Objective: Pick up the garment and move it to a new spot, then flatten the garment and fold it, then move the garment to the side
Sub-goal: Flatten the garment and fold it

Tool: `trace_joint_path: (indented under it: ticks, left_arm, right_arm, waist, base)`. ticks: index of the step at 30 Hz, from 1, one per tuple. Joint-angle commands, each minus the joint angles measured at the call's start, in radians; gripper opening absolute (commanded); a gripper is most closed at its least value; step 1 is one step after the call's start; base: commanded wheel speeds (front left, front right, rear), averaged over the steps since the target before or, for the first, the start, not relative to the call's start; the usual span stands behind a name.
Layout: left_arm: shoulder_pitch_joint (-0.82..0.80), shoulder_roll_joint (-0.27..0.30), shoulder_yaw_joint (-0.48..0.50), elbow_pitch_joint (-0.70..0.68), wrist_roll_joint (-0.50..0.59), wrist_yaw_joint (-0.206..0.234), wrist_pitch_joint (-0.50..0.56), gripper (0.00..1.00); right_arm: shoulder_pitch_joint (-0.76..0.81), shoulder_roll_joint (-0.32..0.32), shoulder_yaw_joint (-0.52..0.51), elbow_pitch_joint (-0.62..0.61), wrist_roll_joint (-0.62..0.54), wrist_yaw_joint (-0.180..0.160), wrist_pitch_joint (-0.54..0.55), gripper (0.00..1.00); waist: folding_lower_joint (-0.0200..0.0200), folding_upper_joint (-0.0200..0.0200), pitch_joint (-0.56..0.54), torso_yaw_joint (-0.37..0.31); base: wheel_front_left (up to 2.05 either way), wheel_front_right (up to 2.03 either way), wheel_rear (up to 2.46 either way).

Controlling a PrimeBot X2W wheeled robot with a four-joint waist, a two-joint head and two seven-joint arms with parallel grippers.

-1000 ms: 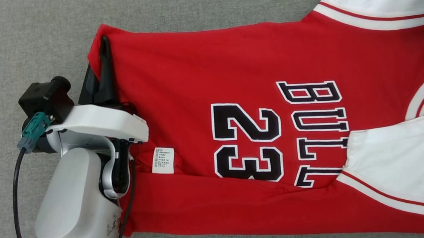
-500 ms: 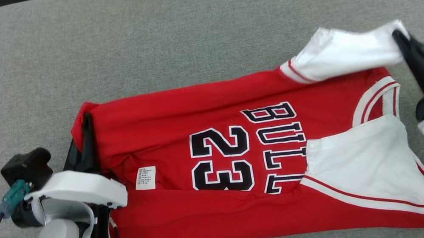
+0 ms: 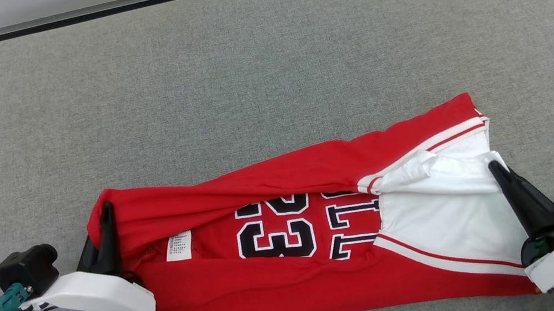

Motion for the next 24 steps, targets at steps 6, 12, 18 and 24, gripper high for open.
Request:
trace_joint_path:
  ticks: [6,12,18,24]
  left_arm:
    - [0.069,0.02,0.004,-0.035,-0.014,0.021,0.019,0.21]
    - [0.1,0.023,0.01,-0.041,0.004,0.043,-0.009,1.0]
    - [0.148,0.011,0.015,-0.092,0.087,0.102,-0.138,1.0]
    - [0.171,-0.021,0.023,-0.194,0.21,0.154,-0.19,1.0]
  right_arm:
    - [0.094,0.032,-0.032,-0.009,-0.028,0.0,-0.004,0.0]
    - [0.129,0.057,-0.04,0.006,-0.061,0.0,0.0,1.0]
    - [0.154,0.086,-0.144,-0.038,-0.194,0.0,-0.005,1.0]
    - [0.195,0.161,-0.366,-0.152,-0.421,0.0,-0.006,1.0]
  waist:
    - [0.0,0.0,-0.013,-0.01]
    - [0.0,0.0,-0.022,-0.014]
    - [0.0,0.0,-0.044,-0.025]
    - [0.0,0.0,-0.073,-0.023]
  base:
    - [0.0,0.0,0.0]
    - [0.0,0.0,0.0]
    - [0.0,0.0,0.0]
    - [0.0,0.0,0.0]
